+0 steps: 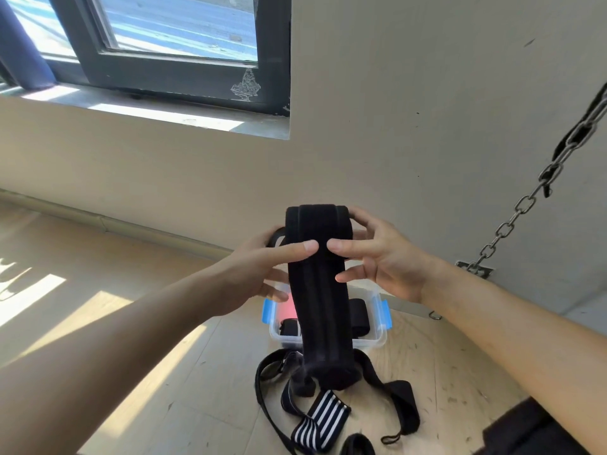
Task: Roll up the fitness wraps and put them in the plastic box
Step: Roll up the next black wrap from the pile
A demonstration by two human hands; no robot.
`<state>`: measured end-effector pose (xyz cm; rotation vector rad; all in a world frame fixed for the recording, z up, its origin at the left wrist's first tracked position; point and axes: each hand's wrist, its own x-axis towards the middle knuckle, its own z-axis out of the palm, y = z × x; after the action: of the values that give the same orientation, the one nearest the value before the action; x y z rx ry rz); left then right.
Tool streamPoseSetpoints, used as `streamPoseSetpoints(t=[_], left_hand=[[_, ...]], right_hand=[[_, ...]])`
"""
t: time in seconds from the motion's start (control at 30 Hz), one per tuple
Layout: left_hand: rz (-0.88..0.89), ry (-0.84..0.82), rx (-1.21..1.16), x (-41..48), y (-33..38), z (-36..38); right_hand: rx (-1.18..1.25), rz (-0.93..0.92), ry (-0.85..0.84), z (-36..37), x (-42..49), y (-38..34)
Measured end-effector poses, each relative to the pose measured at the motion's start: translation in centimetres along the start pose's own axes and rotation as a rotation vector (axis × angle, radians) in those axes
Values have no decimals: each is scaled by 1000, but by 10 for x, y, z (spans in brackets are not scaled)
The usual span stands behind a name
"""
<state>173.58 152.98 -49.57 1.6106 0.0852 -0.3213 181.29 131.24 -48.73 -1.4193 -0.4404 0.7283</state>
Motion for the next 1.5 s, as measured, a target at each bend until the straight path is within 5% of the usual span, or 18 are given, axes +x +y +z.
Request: streamPoseSetpoints(t=[0.3,0.8,1.1,1.5], left_hand=[[11,68,-79,2,0,-2],[169,40,-134,3,-3,-4],[-10,-92,-53,0,-1,-3],[11,45,-124,1,0,-1]], right_hand=[[-124,-112,9,5,0,8],[-87,120,-17,5,-1,1],[-35,-40,50,1,0,0],[-195,-80,27,3,-1,6]])
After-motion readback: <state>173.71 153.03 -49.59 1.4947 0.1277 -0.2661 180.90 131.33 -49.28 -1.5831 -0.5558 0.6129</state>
